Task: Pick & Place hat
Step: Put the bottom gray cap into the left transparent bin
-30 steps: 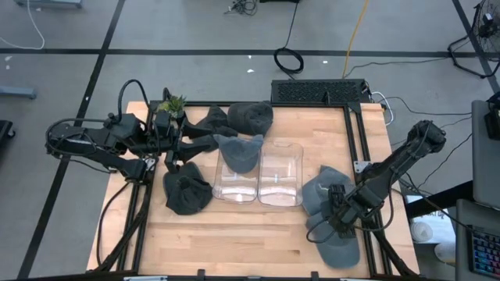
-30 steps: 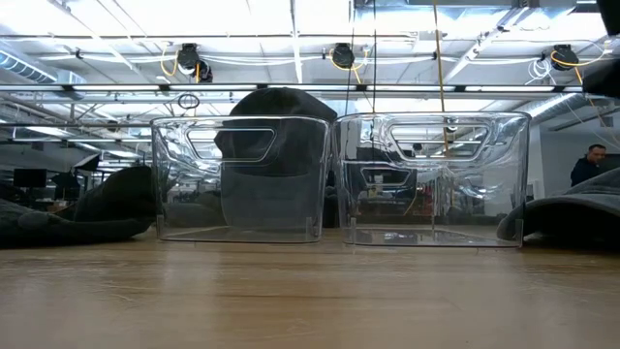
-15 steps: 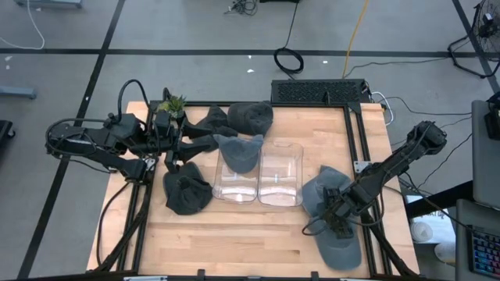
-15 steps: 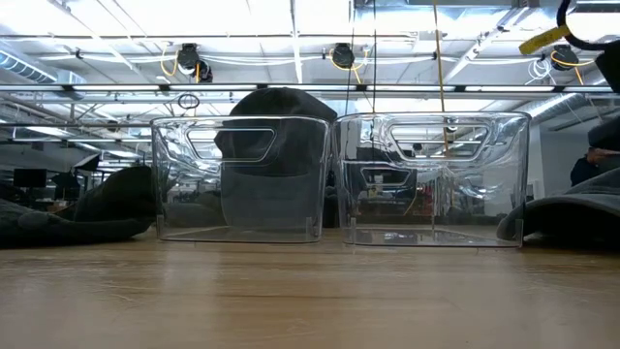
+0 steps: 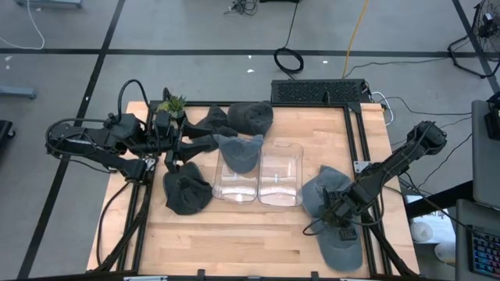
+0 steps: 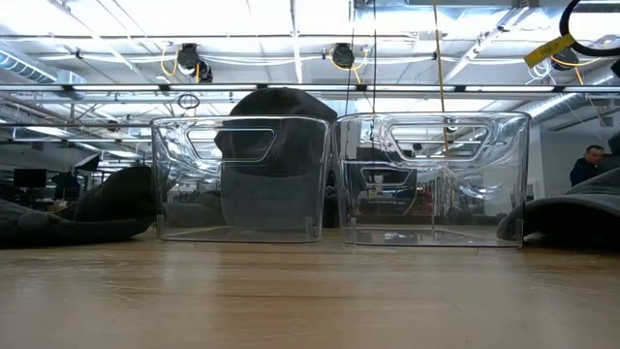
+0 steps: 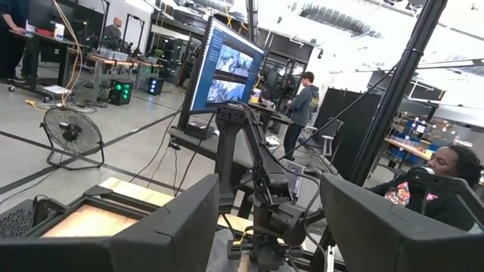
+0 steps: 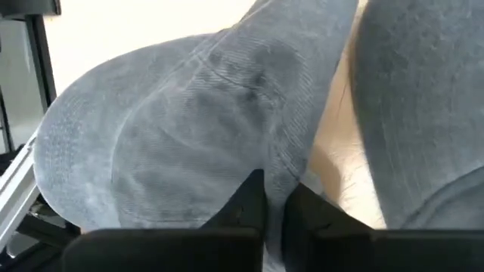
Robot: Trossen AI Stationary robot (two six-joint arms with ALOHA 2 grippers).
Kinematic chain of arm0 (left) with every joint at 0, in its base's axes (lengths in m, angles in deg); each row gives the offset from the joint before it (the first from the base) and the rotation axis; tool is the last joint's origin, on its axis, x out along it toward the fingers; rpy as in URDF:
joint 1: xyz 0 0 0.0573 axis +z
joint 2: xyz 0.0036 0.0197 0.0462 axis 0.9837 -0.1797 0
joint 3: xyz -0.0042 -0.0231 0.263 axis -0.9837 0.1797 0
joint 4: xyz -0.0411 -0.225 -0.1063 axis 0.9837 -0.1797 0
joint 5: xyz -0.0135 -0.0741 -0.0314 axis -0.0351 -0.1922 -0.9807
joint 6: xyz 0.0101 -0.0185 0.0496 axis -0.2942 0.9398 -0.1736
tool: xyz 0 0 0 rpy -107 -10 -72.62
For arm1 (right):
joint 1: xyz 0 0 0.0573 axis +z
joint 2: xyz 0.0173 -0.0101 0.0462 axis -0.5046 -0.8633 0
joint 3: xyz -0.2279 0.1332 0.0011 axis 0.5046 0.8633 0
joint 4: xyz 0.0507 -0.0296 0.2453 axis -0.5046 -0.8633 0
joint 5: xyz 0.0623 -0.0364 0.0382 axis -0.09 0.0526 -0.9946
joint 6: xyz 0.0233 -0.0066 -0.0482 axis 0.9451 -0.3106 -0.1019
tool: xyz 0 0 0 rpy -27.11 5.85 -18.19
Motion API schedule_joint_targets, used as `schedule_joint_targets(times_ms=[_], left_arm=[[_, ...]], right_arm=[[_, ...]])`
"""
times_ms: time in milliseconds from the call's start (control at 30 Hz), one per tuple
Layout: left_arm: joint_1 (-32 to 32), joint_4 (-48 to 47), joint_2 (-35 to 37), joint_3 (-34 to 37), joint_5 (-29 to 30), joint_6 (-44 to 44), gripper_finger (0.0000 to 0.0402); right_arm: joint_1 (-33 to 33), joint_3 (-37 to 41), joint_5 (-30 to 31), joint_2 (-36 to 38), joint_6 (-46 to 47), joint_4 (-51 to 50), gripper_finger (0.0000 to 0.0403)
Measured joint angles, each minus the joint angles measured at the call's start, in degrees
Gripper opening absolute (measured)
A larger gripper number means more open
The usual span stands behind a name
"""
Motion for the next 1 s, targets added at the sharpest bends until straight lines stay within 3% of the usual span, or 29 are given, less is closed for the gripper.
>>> schedule_joint_targets(times_ms=[367, 1000], left_arm=[[0.0, 0.0, 0.0, 0.0, 0.0, 0.0, 0.0239], [2.6, 0.6, 0.0, 0.0, -0.2, 4.4, 0.0239]], right_arm=[[0.0, -4.5, -2.5, 3.7, 4.8, -4.7, 0.0001], [-2.3, -28.8, -2.8, 6.6, 5.8, -28.4, 0.0000]])
